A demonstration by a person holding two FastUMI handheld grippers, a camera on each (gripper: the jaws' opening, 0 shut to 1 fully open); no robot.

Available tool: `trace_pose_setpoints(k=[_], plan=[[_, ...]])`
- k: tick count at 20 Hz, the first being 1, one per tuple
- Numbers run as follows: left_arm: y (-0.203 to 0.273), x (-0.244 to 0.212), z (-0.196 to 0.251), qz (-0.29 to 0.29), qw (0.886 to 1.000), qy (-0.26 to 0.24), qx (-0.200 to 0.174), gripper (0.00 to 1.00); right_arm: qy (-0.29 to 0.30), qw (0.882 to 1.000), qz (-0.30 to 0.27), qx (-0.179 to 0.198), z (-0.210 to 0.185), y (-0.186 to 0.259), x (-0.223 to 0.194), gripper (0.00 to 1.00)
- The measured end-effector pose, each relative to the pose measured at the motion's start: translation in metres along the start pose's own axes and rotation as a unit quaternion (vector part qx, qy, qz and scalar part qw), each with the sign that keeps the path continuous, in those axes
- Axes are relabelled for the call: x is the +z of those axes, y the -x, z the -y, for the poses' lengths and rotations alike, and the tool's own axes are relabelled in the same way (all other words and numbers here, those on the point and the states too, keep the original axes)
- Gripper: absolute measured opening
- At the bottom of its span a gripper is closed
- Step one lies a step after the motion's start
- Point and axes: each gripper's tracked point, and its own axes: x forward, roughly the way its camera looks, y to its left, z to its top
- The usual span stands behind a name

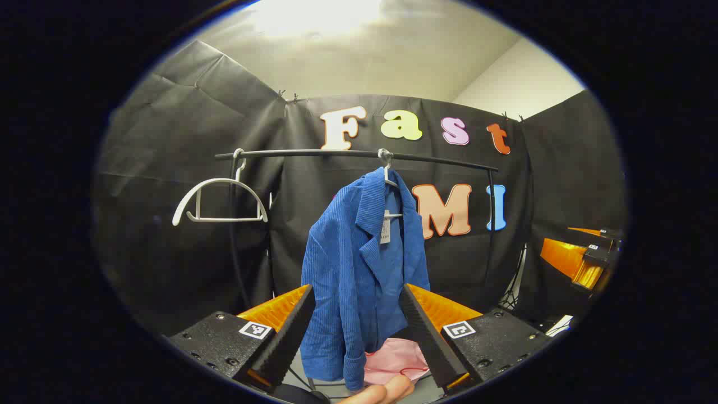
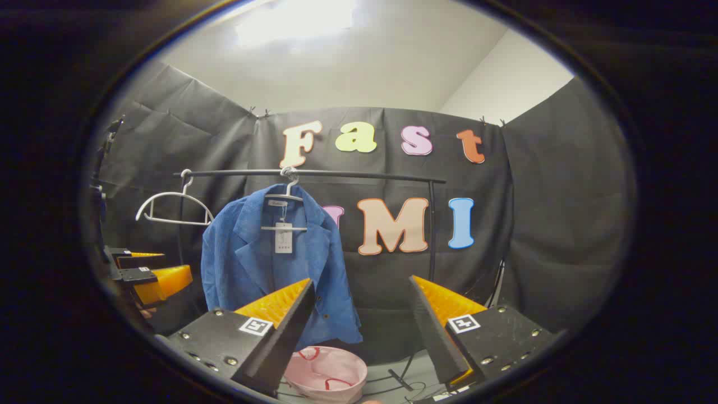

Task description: Grasp the clothes on the hanger with both hands and then place them into the laundry hamper below.

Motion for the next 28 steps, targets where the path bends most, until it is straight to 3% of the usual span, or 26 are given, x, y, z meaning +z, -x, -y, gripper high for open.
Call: trace_pose_setpoints(k=[12,19,24,28], plan=[[0.004,0.004,0.006,0.004,1.000,-0.010,0.000,0.93,-0.005,1.000,0.008,-0.009,0.006,0.003,0.000,0.96],[0.002,-0.003,-0.016,-0.006,1.000,-0.022,0.016,0.92,-0.018,1.000,0.003,-0.013,-0.003,-0.018,-0.005,0.96],[-0.001,-0.010,-0.051,-0.016,0.998,-0.025,0.060,0.92,0.000,1.000,0.005,0.013,-0.033,-0.051,-0.019,0.98],[-0.012,-0.016,-0.041,-0.018,0.998,-0.016,0.059,0.93,0.015,0.999,-0.013,0.047,-0.062,-0.086,-0.047,0.97]])
